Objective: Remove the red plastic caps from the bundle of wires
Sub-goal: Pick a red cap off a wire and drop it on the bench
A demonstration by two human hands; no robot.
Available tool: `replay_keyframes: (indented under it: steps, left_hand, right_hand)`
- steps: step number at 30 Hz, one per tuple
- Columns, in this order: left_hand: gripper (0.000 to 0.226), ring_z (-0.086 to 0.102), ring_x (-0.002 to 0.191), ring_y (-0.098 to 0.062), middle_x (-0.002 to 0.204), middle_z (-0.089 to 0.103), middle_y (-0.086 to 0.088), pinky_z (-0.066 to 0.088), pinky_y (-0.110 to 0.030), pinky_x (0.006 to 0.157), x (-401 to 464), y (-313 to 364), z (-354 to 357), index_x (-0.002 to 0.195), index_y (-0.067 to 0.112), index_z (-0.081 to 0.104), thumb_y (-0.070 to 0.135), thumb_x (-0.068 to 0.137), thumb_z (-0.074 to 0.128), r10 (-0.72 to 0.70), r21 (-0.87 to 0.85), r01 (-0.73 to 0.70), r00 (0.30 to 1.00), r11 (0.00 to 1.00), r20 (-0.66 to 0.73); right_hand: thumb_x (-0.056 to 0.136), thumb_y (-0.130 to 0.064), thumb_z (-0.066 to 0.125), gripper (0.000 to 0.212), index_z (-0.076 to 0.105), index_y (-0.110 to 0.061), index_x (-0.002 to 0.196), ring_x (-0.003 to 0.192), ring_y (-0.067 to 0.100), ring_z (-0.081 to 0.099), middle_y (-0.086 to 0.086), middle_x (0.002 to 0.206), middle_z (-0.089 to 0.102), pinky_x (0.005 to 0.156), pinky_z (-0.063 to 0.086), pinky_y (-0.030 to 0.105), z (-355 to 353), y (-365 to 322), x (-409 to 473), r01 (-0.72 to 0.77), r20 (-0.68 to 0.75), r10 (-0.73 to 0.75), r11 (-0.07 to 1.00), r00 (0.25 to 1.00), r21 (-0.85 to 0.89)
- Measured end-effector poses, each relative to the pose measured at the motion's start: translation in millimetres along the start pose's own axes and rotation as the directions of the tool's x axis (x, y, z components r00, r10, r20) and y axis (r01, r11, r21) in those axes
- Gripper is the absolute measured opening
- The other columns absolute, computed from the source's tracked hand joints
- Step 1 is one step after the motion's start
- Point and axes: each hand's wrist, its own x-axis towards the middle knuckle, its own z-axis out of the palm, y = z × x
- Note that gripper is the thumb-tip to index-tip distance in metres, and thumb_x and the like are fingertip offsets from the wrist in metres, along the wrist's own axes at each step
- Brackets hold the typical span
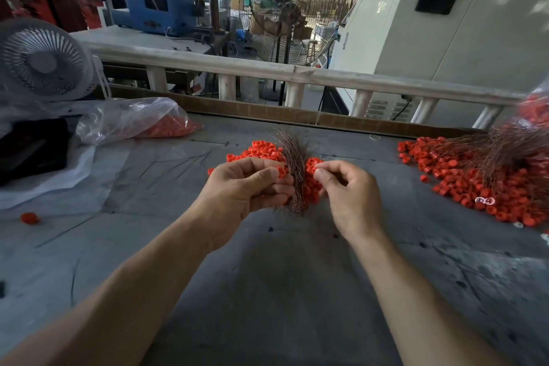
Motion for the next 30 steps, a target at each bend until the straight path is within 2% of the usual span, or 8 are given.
replay_keyframes:
  steps: [3, 7, 10, 11, 15, 20, 23, 30]
  left_hand:
    - [0.029, 0.073, 0.083, -0.027, 0.097, 0.073, -0.023, 0.060, -0.031, 0.073, 1, -2, 0, 0.106, -0.003, 0.067, 0.013, 0.082, 0.069, 0.009, 0.008, -0.010, 1.000, 1.000, 0.011]
    - [0.029, 0.073, 0.082, -0.026, 0.095, 0.071, -0.023, 0.060, -0.032, 0.074, 1, -2, -1, 0.109, -0.004, 0.066, 0.011, 0.084, 0.068, 0.019, 0.016, -0.020, 1.000, 1.000, 0.024]
    - [0.032, 0.072, 0.082, -0.027, 0.095, 0.070, -0.025, 0.060, -0.031, 0.073, 0, -2, -1, 0.110, -0.006, 0.064, 0.011, 0.083, 0.067, 0.021, 0.009, -0.021, 1.000, 1.000, 0.022]
    - [0.032, 0.072, 0.082, -0.027, 0.095, 0.070, -0.025, 0.060, -0.031, 0.072, 0, -2, -1, 0.109, -0.006, 0.065, 0.011, 0.082, 0.068, 0.024, 0.009, -0.024, 1.000, 1.000, 0.021]
    - [0.035, 0.071, 0.083, -0.027, 0.095, 0.069, -0.025, 0.060, -0.032, 0.075, 1, -4, -1, 0.109, -0.007, 0.065, 0.013, 0.081, 0.070, 0.040, 0.047, -0.042, 0.999, 0.998, 0.029]
    - [0.027, 0.071, 0.085, -0.027, 0.092, 0.071, -0.019, 0.060, -0.035, 0.078, 2, -6, -2, 0.104, -0.002, 0.068, 0.014, 0.082, 0.070, 0.059, 0.084, -0.062, 0.997, 0.994, 0.040]
    - [0.028, 0.071, 0.088, -0.028, 0.094, 0.071, -0.021, 0.060, -0.036, 0.080, 2, -7, -3, 0.104, -0.001, 0.069, 0.016, 0.082, 0.071, 0.062, 0.104, -0.067, 0.997, 0.992, 0.047]
    - [0.032, 0.072, 0.088, -0.030, 0.093, 0.072, -0.023, 0.060, -0.039, 0.082, 2, -7, -1, 0.106, -0.004, 0.068, 0.015, 0.081, 0.071, 0.060, 0.120, -0.065, 0.997, 0.991, 0.047]
  right_hand:
    - [0.090, -0.016, 0.074, 0.018, 0.076, -0.033, 0.084, 0.058, 0.002, 0.064, -0.005, 0.071, 0.075, 0.050, 0.044, 0.010, -1, -12, -7, 0.036, 0.106, -0.062, 0.973, 0.992, 0.229]
    - [0.088, -0.020, 0.072, 0.015, 0.076, -0.035, 0.088, 0.072, 0.002, 0.070, -0.008, 0.082, 0.077, 0.061, 0.051, 0.014, 3, -21, -15, 0.084, 0.182, -0.146, 0.947, 0.972, 0.311]
    - [0.089, -0.019, 0.070, 0.013, 0.076, -0.030, 0.091, 0.089, 0.020, 0.077, 0.002, 0.092, 0.079, 0.083, 0.061, 0.039, 4, -22, -20, 0.060, 0.223, -0.142, 0.939, 0.964, 0.339]
    - [0.089, -0.019, 0.070, 0.012, 0.076, -0.028, 0.092, 0.091, 0.023, 0.077, 0.003, 0.093, 0.079, 0.085, 0.061, 0.042, 4, -22, -20, 0.054, 0.230, -0.140, 0.936, 0.963, 0.347]
    - [0.089, -0.026, 0.077, 0.003, 0.076, -0.029, 0.088, 0.078, 0.006, 0.074, -0.008, 0.082, 0.078, 0.070, 0.056, 0.019, 2, -24, -21, 0.075, 0.207, -0.144, 0.948, 0.968, 0.310]
    - [0.090, -0.015, 0.076, 0.010, 0.077, -0.024, 0.087, 0.080, 0.014, 0.075, -0.001, 0.082, 0.079, 0.075, 0.060, 0.035, 0, -23, -20, 0.039, 0.204, -0.099, 0.959, 0.974, 0.281]
    - [0.089, -0.020, 0.077, 0.005, 0.077, -0.024, 0.085, 0.075, 0.006, 0.073, -0.005, 0.079, 0.078, 0.068, 0.057, 0.022, -2, -25, -21, 0.051, 0.200, -0.107, 0.963, 0.974, 0.265]
    - [0.088, -0.018, 0.078, 0.008, 0.076, -0.024, 0.082, 0.070, 0.001, 0.069, -0.008, 0.076, 0.076, 0.066, 0.054, 0.017, -2, -25, -20, 0.059, 0.178, -0.109, 0.962, 0.978, 0.266]
